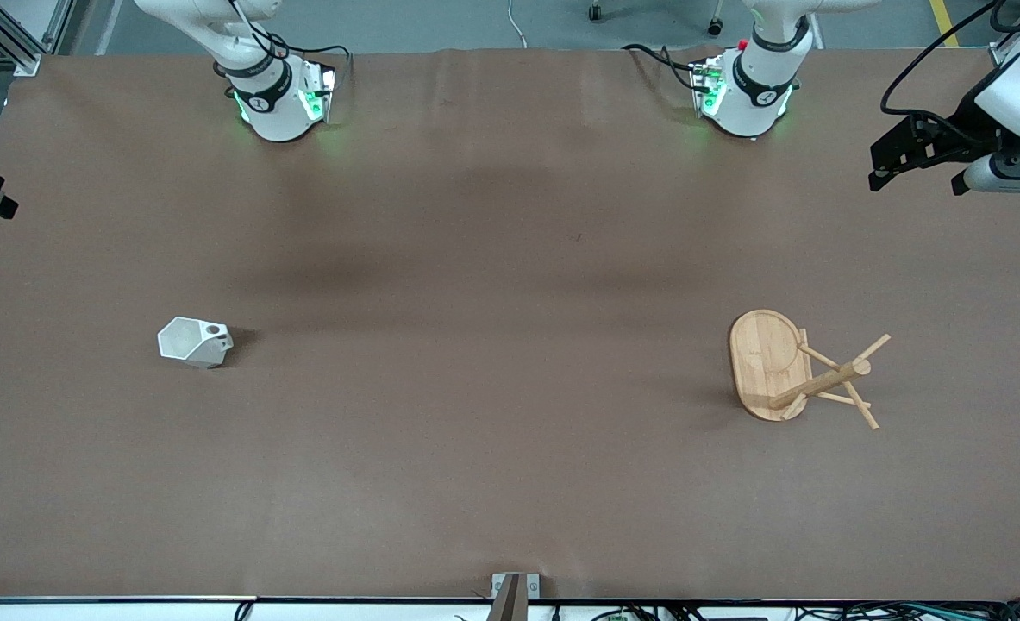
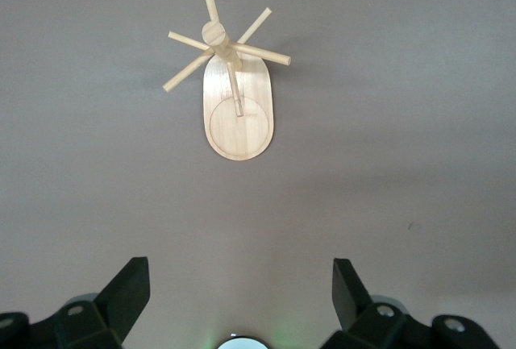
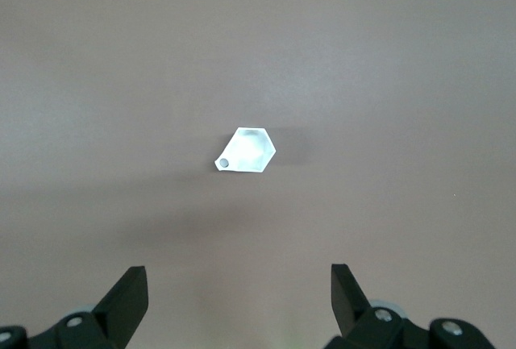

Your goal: Hang cup on rack

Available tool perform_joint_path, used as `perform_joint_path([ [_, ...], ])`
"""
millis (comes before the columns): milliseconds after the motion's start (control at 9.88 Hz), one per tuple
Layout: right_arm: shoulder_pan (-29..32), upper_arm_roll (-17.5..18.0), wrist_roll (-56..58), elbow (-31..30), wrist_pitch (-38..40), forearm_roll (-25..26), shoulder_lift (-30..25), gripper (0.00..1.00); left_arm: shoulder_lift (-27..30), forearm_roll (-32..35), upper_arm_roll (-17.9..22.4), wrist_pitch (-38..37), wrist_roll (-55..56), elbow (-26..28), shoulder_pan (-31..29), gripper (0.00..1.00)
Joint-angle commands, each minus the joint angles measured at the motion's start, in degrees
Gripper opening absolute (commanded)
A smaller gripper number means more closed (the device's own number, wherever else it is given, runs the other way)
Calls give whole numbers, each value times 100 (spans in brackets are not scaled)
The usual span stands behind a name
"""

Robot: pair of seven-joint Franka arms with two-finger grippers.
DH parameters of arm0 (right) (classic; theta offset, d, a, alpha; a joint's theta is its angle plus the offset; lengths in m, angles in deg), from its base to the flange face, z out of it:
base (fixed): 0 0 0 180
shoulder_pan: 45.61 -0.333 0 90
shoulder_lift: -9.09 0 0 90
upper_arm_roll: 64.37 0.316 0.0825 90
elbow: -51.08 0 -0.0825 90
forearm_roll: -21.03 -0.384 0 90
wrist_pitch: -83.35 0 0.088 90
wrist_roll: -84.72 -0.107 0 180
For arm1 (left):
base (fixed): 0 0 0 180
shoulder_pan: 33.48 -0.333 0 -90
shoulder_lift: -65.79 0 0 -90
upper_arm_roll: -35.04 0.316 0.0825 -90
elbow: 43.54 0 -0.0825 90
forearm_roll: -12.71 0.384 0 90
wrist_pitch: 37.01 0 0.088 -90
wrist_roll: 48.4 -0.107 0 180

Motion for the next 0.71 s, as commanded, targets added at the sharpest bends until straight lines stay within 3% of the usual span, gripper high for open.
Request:
perform_joint_path([
  [0,-52,-11,84,8,42,99,-12,100,-122,55,-10,-146,-45,-11,-9,100],
  [608,-43,-11,6,34,94,39,-12,100,-219,64,-1,-155,-545,15,-70,100],
])
